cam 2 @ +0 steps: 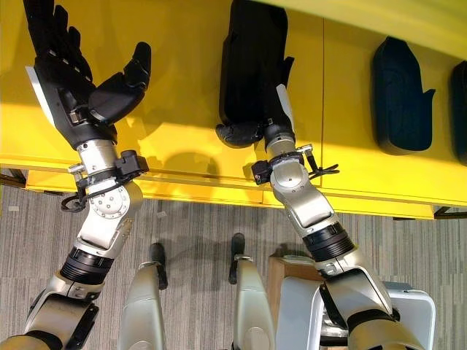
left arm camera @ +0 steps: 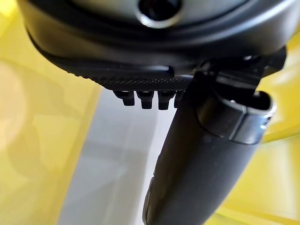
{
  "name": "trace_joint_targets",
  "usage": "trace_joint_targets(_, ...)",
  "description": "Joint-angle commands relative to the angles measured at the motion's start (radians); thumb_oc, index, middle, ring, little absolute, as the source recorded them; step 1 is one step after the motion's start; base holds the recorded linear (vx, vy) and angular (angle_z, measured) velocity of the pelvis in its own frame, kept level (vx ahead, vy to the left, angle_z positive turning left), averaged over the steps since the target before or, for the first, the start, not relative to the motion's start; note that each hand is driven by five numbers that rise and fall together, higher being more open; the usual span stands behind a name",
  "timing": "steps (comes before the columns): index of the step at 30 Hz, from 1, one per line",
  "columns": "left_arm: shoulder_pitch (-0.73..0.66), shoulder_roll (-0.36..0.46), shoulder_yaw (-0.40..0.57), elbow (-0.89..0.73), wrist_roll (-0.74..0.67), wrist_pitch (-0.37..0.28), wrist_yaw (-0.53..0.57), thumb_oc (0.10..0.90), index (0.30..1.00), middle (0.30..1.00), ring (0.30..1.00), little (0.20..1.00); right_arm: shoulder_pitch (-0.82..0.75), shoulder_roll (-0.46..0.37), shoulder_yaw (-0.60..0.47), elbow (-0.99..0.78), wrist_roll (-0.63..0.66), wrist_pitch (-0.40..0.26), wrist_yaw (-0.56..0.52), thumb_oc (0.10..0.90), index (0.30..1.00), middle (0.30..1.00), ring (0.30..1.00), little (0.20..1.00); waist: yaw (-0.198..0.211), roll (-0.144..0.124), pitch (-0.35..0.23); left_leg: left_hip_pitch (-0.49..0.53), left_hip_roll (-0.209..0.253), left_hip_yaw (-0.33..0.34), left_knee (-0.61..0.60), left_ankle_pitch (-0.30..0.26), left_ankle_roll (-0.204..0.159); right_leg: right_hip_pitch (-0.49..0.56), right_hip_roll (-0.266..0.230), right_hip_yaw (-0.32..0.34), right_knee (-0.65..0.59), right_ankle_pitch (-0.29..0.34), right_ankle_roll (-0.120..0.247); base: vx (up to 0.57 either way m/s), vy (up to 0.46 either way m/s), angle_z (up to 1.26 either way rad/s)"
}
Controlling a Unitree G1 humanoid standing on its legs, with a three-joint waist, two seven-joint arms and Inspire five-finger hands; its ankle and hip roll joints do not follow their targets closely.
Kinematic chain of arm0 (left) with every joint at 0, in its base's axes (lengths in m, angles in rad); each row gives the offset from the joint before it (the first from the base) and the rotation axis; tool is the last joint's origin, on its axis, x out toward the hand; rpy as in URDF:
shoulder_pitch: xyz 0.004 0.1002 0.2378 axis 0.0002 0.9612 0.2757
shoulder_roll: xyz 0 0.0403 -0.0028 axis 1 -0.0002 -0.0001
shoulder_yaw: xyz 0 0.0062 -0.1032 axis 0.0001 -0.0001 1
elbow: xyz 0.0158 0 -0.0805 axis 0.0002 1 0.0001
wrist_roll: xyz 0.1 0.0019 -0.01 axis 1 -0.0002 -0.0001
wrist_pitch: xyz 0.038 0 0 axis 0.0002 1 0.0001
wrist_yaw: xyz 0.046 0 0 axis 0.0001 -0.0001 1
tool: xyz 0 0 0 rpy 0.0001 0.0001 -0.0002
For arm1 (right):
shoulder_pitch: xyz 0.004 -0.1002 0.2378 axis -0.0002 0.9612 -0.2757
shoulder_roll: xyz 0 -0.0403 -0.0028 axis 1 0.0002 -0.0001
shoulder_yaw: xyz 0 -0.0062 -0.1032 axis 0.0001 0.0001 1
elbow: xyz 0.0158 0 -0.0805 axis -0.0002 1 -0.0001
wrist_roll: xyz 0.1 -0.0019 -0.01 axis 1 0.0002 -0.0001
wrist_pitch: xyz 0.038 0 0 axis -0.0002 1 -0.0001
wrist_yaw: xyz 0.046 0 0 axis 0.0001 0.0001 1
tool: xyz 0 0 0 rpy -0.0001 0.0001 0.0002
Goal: Move parts from the plastic box to the shelf.
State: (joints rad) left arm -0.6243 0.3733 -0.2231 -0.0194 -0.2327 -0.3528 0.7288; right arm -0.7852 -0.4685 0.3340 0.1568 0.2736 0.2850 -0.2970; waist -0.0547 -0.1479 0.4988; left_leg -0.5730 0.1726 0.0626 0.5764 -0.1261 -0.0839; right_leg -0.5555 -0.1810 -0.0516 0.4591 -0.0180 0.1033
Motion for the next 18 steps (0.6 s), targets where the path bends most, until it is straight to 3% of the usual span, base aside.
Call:
trace_joint_targets(1, -0.101, 0.025, 0.025, -0.172, 0.016, -0.056, -0.04, 0.9, 1.0, 1.0, 1.0, 1.0, 0.155, -0.031, 0.043, 0.083, -0.018, 0.13, 0.037, 0.9, 1.0, 1.0, 1.0, 1.0, 0.002, 0.044, 0.021, 0.05, -0.032, 0.092, -0.07, -0.023, 0.05, 0.041, 0.05, -0.011, 0.093, -0.137, -0.041, 0.0, 0.0, 0.0)
trace_joint_targets(9, -0.099, 0.024, 0.028, -0.18, -0.025, -0.084, -0.062, 0.9, 1.0, 1.0, 1.0, 1.0, 0.147, -0.048, 0.045, 0.048, -0.099, 0.139, 0.057, 0.9, 1.0, 1.0, 1.0, 1.0, 0.0, 0.036, 0.021, 0.055, -0.032, 0.094, -0.066, -0.028, 0.051, 0.049, 0.054, -0.01, 0.092, -0.138, -0.041, 0.0, 0.0, 0.0)
trace_joint_targets(18, -0.092, 0.01, 0.02, -0.202, -0.029, -0.061, -0.111, 0.9, 1.0, 1.0, 1.0, 1.0, 0.144, -0.069, 0.047, -0.019, -0.187, 0.141, 0.069, 0.9, 1.0, 1.0, 1.0, 1.0, -0.007, 0.032, 0.021, 0.061, -0.033, 0.093, -0.051, -0.042, 0.058, 0.053, 0.059, -0.006, 0.106, -0.145, -0.043, 0.0, 0.0, 0.0)
